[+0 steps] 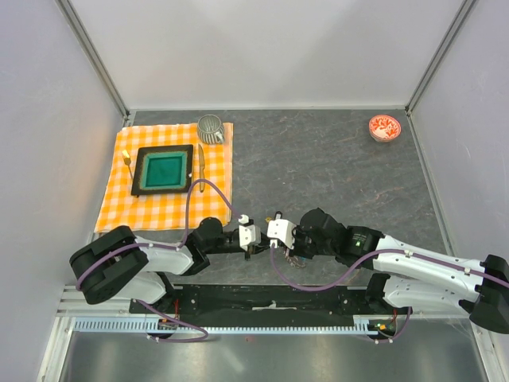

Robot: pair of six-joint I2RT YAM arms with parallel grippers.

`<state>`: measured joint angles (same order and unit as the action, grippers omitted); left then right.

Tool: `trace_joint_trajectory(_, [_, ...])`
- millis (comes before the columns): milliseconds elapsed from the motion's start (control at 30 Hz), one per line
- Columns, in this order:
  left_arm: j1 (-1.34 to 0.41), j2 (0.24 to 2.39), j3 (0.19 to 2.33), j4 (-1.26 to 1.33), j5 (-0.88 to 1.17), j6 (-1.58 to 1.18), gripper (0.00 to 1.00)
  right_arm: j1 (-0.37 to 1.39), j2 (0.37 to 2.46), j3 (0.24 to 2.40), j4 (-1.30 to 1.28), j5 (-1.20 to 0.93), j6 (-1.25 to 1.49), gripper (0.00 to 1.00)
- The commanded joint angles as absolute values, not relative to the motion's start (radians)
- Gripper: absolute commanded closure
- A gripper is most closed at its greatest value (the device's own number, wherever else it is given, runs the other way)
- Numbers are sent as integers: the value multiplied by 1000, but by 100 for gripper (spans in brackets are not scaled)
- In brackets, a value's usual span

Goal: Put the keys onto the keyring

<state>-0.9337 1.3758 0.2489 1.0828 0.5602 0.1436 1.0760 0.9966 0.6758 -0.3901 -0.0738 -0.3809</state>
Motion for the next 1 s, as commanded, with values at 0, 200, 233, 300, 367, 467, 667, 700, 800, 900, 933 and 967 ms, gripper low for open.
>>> trace_joint_trajectory(0, [-950, 1373, 293, 1063, 554, 193, 98, 1081, 982, 756, -304, -114, -370, 100])
trace_joint_trajectory(200, [-951, 1371, 295, 1055, 532, 195, 98, 1081, 997, 762, -311, -100, -365, 99])
trace_joint_trajectory(233, [-951, 1368, 290, 1064, 526, 193, 98, 1083, 997, 761, -316, -91, -362, 98])
trace_joint_trajectory(300, [-951, 1367, 278, 1092, 499, 183, 98, 1081, 989, 758, -321, -74, -351, 91])
trace_joint_trajectory(367, [-951, 1367, 256, 1144, 477, 175, 98, 1081, 979, 759, -337, -40, -338, 78])
trace_joint_trajectory(467, [-951, 1371, 238, 1195, 446, 160, 98, 1078, 957, 759, -360, -9, -305, 69])
trace_joint_trajectory(667, [-953, 1419, 196, 1342, 410, 101, 98, 1031, 917, 715, -359, -75, -221, 64])
trace_joint_trajectory(700, [-951, 1422, 193, 1363, 411, 89, 98, 1011, 914, 700, -357, -93, -215, 64])
trace_joint_trajectory(800, [-951, 1436, 189, 1393, 425, 75, 98, 964, 900, 661, -322, -153, -192, 64])
trace_joint_trajectory(900, [-951, 1434, 190, 1399, 434, 71, 98, 933, 900, 653, -298, -187, -193, 64])
trace_joint_trajectory(933, [-951, 1434, 187, 1399, 437, 69, 98, 928, 907, 655, -298, -193, -198, 64])
trace_joint_trajectory(967, [-951, 1428, 187, 1397, 437, 71, 98, 927, 919, 657, -298, -199, -201, 65])
